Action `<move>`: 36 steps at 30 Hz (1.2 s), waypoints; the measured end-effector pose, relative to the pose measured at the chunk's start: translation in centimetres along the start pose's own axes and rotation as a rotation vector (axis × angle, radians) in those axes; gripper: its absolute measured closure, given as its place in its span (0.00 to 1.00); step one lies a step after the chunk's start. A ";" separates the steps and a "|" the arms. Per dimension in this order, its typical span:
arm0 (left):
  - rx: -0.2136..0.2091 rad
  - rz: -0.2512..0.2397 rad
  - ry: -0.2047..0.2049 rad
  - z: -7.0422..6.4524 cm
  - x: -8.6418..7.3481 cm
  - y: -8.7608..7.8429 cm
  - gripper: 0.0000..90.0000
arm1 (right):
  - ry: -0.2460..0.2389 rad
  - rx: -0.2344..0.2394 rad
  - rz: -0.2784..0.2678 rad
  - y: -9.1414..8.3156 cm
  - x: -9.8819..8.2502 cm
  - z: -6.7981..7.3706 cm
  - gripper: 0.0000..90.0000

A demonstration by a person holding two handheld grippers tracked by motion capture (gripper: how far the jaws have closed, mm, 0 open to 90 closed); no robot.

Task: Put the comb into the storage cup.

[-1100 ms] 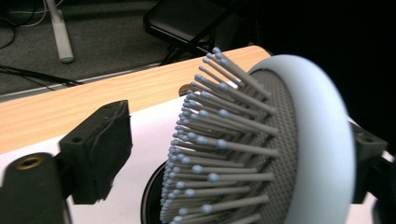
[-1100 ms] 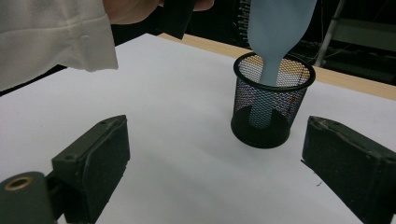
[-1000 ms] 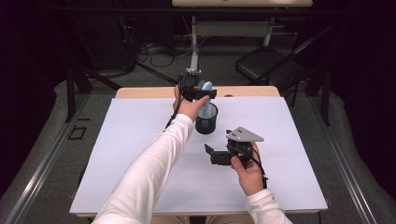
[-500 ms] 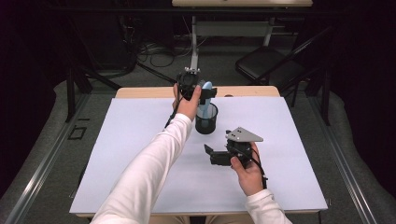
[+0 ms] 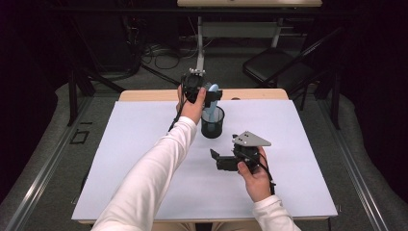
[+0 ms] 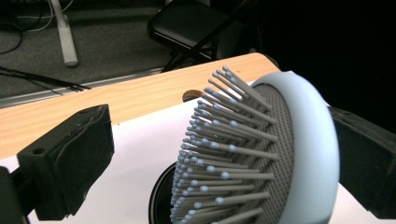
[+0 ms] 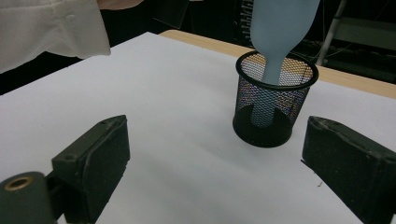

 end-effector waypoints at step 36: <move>-0.038 0.024 0.033 -0.1 0.2 -1.1 0.01 | 0.006 0.000 0.001 0.0 0.0 -0.1 0.08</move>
Point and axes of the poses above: each handheld gripper's, and its own axes: y roughly forward along the jaws, x roughly out of its top, z roughly to its left, the point moved 6 cm from there along y, roughly forward along the jaws, and after that the axes turned 13 degrees about y, right-handed, at the moved point
